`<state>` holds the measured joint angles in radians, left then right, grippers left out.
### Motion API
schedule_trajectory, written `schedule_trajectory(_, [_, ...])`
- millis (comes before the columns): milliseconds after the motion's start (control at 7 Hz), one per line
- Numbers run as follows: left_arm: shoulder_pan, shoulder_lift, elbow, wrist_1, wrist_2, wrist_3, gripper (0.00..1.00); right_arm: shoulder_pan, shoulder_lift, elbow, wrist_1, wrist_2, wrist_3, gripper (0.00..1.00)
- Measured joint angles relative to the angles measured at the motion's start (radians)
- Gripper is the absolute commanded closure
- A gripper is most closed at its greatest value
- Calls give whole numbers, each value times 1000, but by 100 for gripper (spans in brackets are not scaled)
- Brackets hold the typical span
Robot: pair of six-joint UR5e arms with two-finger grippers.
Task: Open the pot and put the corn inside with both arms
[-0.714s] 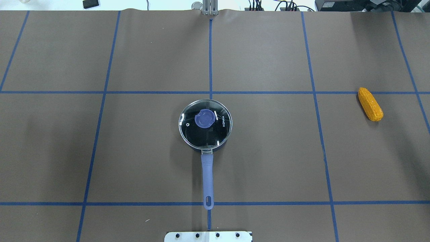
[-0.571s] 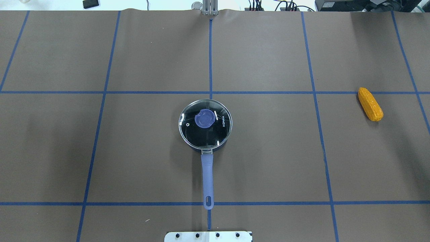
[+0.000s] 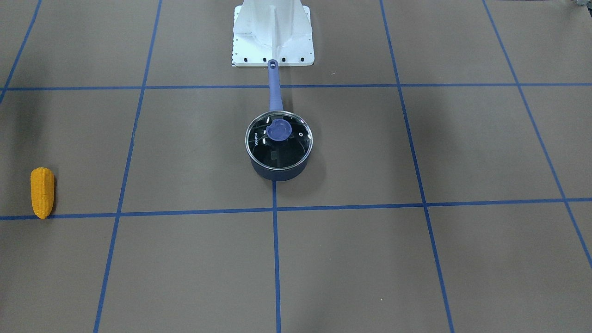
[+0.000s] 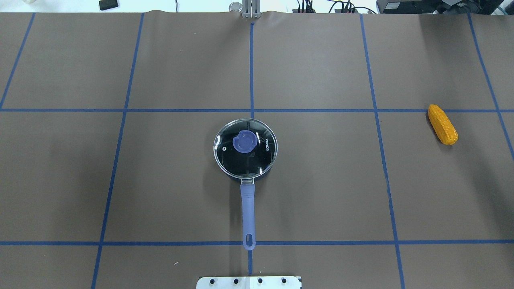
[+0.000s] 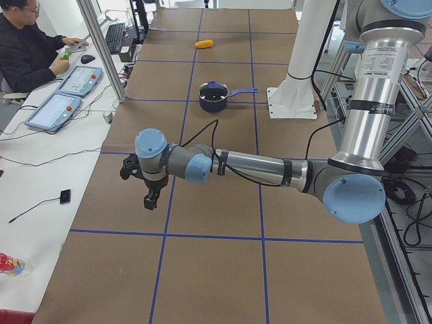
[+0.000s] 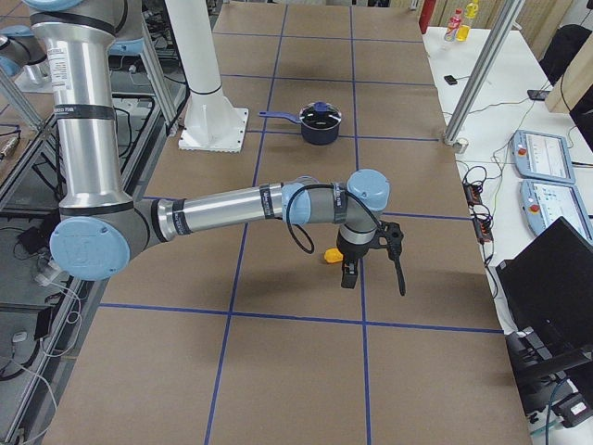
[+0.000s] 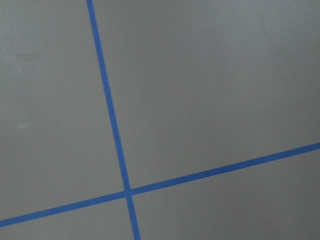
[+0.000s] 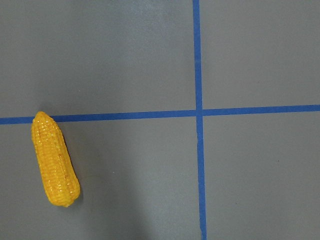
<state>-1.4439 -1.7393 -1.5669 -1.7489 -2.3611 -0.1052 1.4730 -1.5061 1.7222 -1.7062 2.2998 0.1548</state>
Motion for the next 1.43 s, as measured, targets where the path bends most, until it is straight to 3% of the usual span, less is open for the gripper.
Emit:
schedule_trajectory(286, [74,-72,-51,60,3,-147,1,-26,6,-2,23,-7,0,0])
schedule_trajectory(714, [121,-304,-96,328,7,-202,2,-95,56,0,33,-4,4,0])
schedule_trajectory(1143, [240,-423,-107,362,12,-353,2,-163,149,-7,34,-79,-2,0])
schedule_trajectory(1429, [338,-477,-109,363,48,-409,2,-177,152,-26,33,-77,-1,0])
